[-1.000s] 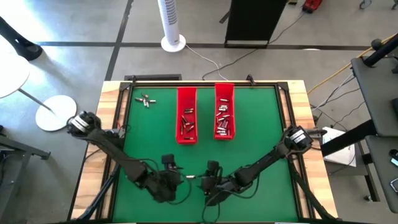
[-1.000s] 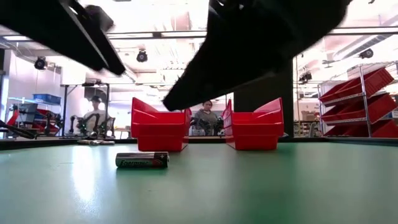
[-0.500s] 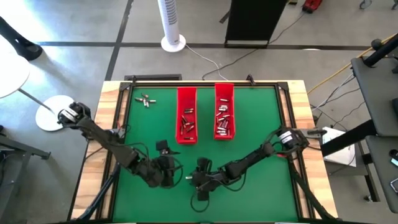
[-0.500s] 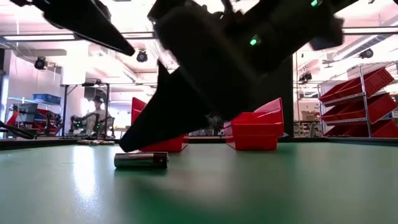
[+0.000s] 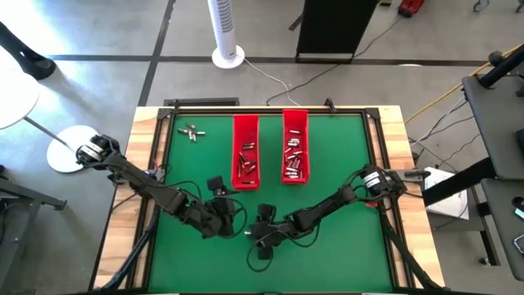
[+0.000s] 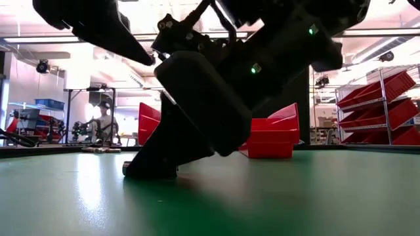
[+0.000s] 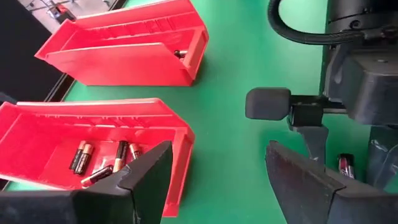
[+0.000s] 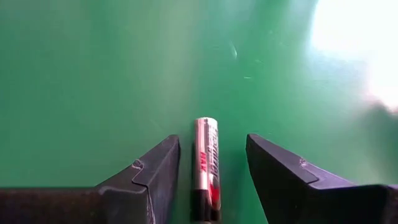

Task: Sort batteries
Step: Put the silver battery into the right red bin

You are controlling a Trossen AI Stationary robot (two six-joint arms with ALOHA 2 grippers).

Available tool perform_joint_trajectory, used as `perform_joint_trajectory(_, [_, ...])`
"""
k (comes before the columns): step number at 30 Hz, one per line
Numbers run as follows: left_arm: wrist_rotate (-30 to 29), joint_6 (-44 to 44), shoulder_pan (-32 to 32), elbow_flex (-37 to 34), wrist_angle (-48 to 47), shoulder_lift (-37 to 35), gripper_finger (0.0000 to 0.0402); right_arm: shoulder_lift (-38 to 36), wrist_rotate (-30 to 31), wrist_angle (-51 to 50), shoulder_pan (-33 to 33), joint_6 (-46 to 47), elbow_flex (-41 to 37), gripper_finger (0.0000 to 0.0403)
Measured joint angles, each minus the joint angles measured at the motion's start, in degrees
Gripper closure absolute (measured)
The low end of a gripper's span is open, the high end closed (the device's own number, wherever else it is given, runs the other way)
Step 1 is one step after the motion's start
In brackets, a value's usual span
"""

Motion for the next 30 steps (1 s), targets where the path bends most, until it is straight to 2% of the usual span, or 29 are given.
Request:
perform_joint_trajectory(6, [-3.5, 0.2, 0.1, -0.3, -1.8, 1.4, 0.0166, 0.4, -1.8, -0.9, -0.4, 0.3, 0.0, 0.0234])
perform_joint_trajectory(13, [-2.2, -0.2, 0.7, -6.4, 1.6, -1.7, 0.0172, 0.4, -4.1, -3.3, -0.6, 0.2, 0.1, 0.0309])
perform_joint_trajectory(17, [-3.0, 1.1, 2.8, -11.5, 6.5, -7.2, 0.0185, 0.4, -4.1, -4.4, -0.7, -2.5, 0.1, 0.0355])
perform_joint_trajectory(23, [-17.8, 4.3, 3.4, -15.2, 6.7, -19.9, 0.0199, -0.9, -4.2, -10.7, -0.7, -5.1, 1.6, 0.0363])
perform_joint_trajectory(27, [-18.6, 4.5, 3.4, -16.3, 6.9, -26.7, 0.02, -3.0, -4.2, -14.0, -0.4, -5.9, 1.6, 0.0363])
perform_joint_trajectory(30, [-17.4, 4.3, 3.4, -17.5, 7.0, -28.9, 0.02, -4.3, -4.2, -15.5, -0.1, -6.1, 1.5, 0.0363])
